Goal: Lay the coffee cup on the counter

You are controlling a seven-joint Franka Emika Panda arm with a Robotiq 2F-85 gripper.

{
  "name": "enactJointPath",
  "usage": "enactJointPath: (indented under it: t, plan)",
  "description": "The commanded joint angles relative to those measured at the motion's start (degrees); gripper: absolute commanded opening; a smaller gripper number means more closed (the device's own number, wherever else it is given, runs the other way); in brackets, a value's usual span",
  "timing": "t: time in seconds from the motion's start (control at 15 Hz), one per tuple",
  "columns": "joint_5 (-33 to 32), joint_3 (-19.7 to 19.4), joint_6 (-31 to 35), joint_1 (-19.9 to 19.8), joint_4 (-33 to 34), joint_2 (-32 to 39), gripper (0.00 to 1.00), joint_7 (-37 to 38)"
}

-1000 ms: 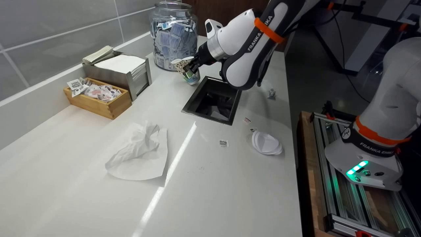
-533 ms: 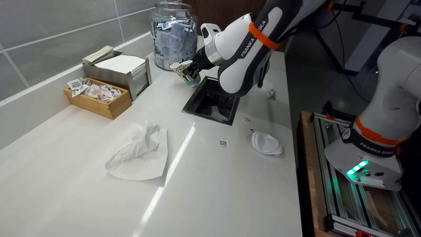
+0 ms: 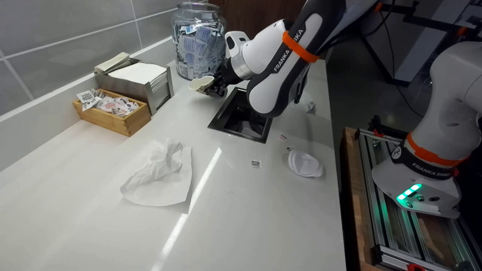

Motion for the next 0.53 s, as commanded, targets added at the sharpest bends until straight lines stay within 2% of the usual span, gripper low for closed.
enactJointPath:
  t: [0.0,0.2,0.27,0.47]
  plan:
    - [1.24,-0.73,-2.16,1.67,0.8,1.31,0.75,-1.39]
    - [1.09,-0.75,-2.51,1.99,1.07,1.57,0.96,-1.25]
    - [1.24,-0.93,-2.61,2.23,1.12,1.58,1.0,-1.42]
    - [1.12,-0.38,-3.35,2.18,0.66,0.14,1.0,-0.68]
